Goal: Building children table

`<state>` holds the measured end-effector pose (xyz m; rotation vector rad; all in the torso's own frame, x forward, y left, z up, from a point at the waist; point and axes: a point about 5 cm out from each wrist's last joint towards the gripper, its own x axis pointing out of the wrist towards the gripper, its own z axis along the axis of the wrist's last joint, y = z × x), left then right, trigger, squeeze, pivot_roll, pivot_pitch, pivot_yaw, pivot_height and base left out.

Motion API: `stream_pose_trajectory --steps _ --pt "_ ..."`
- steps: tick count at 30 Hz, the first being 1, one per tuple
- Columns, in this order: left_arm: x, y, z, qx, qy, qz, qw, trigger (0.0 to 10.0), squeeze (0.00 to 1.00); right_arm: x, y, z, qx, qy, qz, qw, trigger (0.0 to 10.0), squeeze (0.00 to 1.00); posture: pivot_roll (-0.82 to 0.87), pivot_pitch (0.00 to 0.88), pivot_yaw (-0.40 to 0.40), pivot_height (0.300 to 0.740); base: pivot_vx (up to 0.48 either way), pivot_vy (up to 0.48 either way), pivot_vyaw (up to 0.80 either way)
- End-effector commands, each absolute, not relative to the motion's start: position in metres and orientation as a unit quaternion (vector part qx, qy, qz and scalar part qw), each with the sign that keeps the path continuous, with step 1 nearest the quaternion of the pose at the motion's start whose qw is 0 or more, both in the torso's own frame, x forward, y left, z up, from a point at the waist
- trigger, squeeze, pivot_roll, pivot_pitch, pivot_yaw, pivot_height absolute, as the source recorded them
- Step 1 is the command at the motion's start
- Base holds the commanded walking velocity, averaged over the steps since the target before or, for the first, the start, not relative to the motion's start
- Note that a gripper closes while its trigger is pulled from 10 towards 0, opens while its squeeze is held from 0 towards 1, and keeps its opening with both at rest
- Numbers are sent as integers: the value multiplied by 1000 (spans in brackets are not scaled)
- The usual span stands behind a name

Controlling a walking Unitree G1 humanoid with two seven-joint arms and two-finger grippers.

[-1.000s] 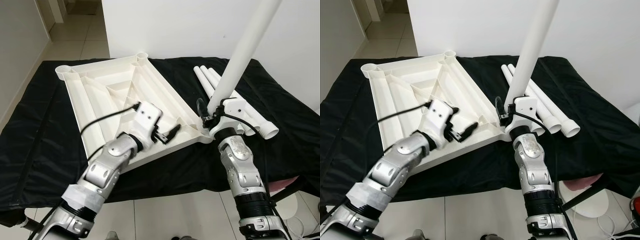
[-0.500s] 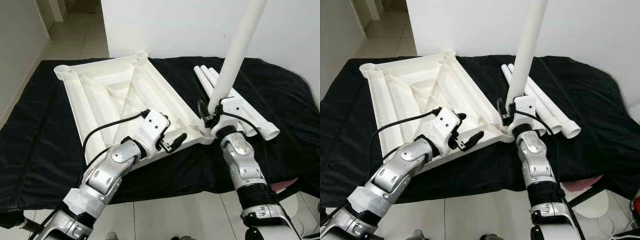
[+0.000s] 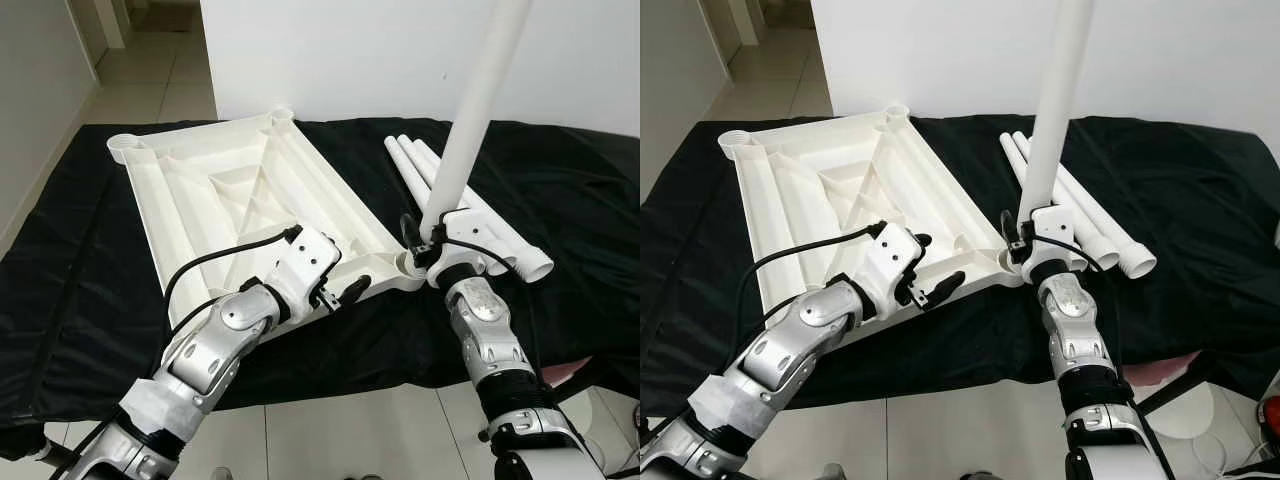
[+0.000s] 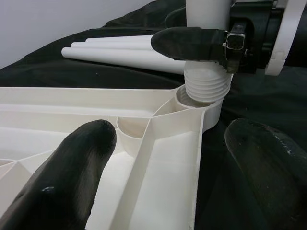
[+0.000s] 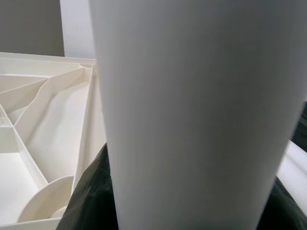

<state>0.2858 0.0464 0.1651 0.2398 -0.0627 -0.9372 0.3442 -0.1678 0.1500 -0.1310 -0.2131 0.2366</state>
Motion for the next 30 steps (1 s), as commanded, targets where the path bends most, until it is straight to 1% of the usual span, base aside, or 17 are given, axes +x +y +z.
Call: stream_pose_trajectory --steps 1,16,18,21,23,30 --pt "277 41 162 119 -18 -516 848 10000 0 341 -169 130 -67 -61 128 988 10000 0 54 36 -28 740 0 0 0" --pt "277 41 166 118 -20 -507 853 10000 0 351 -167 120 -71 -42 137 987 10000 0 61 60 -30 740 0 0 0" --pt "276 41 166 118 -20 -507 854 10000 0 350 -165 120 -71 -48 145 986 10000 0 65 72 -33 740 0 0 0" --pt "276 42 169 115 -22 -504 856 10000 0 343 -155 119 -65 -75 195 976 10000 0 71 79 -36 740 0 0 0" --pt "276 42 169 115 -24 -502 857 10000 0 340 -153 118 -61 -81 209 973 10000 0 74 79 -37 740 0 0 0" --pt "276 44 171 115 -25 -500 858 10000 0 334 -155 111 -41 -81 229 969 10000 0 75 82 -36 740 0 0 0"
